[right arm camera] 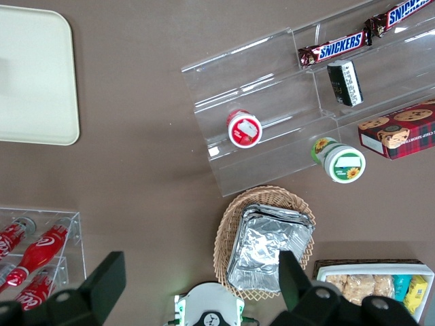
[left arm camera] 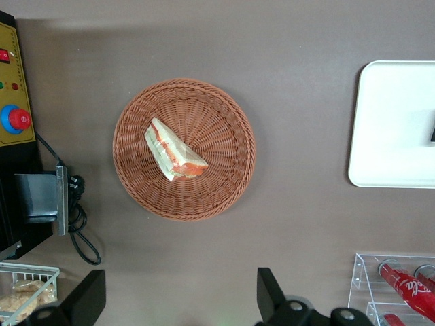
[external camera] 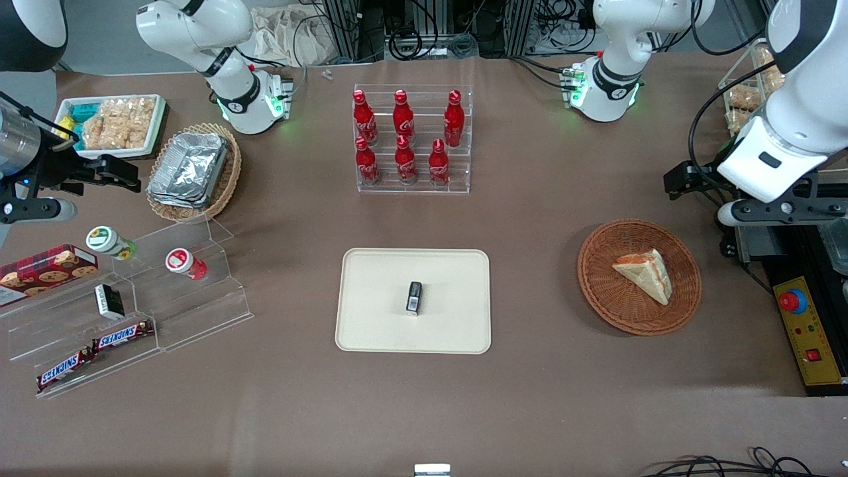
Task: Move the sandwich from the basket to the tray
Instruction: 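Move the left gripper over the sandwich in the wicker basket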
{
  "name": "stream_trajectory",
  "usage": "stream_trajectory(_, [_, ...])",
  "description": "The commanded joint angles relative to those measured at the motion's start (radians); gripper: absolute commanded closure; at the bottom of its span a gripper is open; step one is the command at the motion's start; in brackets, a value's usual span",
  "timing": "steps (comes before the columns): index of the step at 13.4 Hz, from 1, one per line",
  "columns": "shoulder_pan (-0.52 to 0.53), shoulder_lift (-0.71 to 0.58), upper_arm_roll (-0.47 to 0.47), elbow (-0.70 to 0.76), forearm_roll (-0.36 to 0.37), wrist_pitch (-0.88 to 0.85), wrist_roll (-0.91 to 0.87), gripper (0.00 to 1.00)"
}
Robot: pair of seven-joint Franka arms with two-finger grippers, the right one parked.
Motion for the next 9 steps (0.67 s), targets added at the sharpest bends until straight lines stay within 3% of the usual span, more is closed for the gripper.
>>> stream_trajectory(1, [0.006,0.006,0.002,0.027,0.009,-0.049,0.001,0.0])
stream_trajectory(3, [0.007,0.008,0.003,0.01,0.017,-0.053,-0.044,0.0])
stream_trajectory(5, [0.009,0.035,0.003,-0.021,0.019,-0.042,-0.245,0.0])
stream_trajectory(7, [0.012,0.066,0.007,-0.052,0.016,-0.031,-0.281,0.0])
stream_trajectory(9, [0.033,0.055,0.017,-0.166,0.009,0.086,-0.319,0.0])
